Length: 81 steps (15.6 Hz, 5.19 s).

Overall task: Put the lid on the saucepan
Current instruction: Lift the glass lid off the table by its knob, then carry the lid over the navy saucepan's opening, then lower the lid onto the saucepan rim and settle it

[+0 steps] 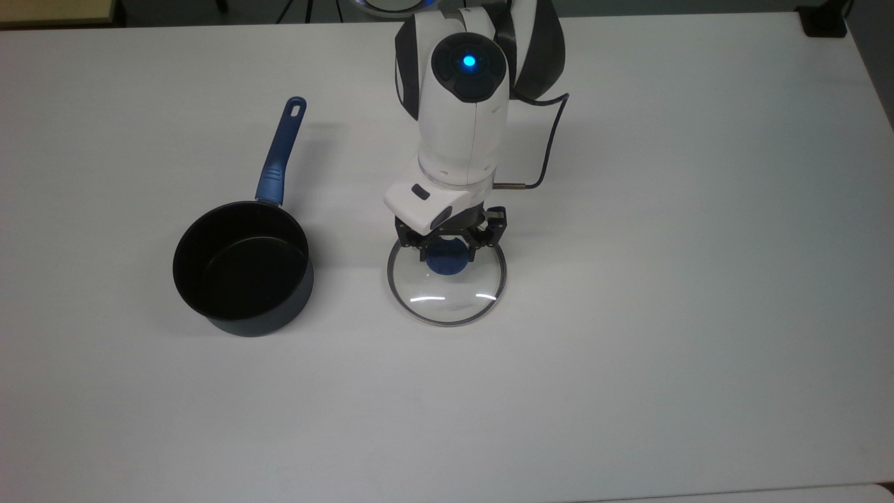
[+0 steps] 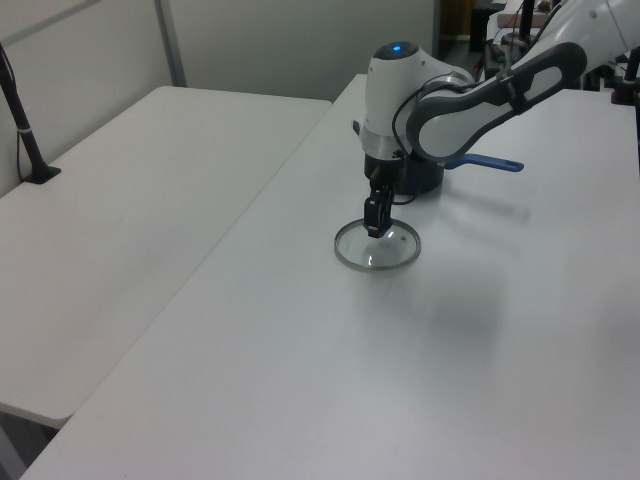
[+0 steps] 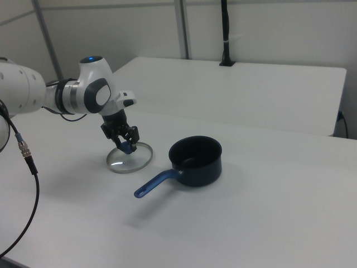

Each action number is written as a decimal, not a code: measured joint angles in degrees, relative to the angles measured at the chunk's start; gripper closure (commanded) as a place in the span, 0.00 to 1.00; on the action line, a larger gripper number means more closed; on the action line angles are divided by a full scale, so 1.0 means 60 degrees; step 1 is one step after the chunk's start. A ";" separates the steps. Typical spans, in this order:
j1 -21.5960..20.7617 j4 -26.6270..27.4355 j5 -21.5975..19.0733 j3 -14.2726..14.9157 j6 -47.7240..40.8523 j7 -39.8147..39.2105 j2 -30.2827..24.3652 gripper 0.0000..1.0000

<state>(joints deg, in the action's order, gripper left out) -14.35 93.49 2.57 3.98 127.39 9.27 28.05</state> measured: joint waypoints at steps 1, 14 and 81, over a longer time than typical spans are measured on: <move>0.0006 -0.0047 0.0000 0.0014 0.0001 0.0000 -0.0018 0.45; 0.0234 -0.0266 0.0069 0.0455 -0.1007 -0.0574 -0.1463 0.45; 0.1248 -0.1440 -0.1637 0.2877 -0.1398 -0.2960 -0.0074 0.43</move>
<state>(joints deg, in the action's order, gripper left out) -6.86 84.85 -7.25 21.25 119.00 -8.50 27.61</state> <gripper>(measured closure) 0.335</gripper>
